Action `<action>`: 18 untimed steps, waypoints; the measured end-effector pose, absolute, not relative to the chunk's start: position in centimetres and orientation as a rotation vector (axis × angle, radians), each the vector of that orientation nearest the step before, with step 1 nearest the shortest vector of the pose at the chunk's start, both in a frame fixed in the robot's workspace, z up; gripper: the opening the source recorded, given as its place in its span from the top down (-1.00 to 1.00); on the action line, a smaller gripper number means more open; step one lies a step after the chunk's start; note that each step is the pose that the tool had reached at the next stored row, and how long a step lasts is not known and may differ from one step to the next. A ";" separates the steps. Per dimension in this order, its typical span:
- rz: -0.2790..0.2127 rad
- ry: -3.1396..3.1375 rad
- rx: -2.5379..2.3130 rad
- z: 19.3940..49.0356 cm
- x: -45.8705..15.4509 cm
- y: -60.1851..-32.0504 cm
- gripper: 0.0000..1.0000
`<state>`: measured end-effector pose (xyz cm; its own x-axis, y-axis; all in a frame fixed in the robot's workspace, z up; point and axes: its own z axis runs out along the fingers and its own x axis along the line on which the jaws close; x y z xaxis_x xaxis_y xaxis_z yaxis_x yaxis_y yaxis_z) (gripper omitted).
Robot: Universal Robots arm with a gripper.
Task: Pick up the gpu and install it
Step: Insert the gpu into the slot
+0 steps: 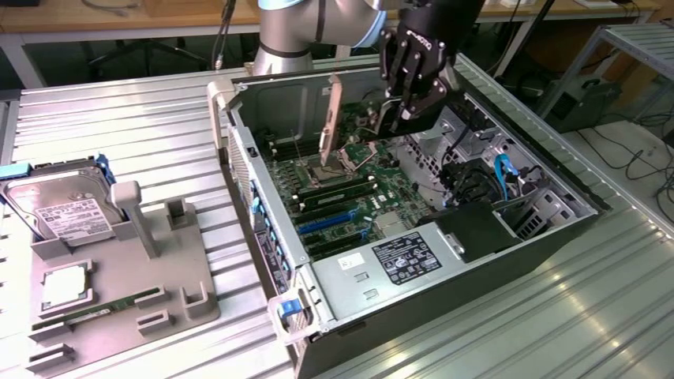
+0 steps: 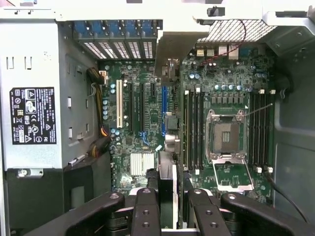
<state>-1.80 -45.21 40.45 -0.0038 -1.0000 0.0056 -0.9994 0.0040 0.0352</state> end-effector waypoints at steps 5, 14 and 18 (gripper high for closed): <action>-0.044 -2.200 2.192 39.8 -1.8 -45.2 0.44; -0.046 -2.215 2.174 38.1 -1.8 -45.1 0.44; -0.047 -2.228 2.162 37.4 -1.8 -45.0 0.44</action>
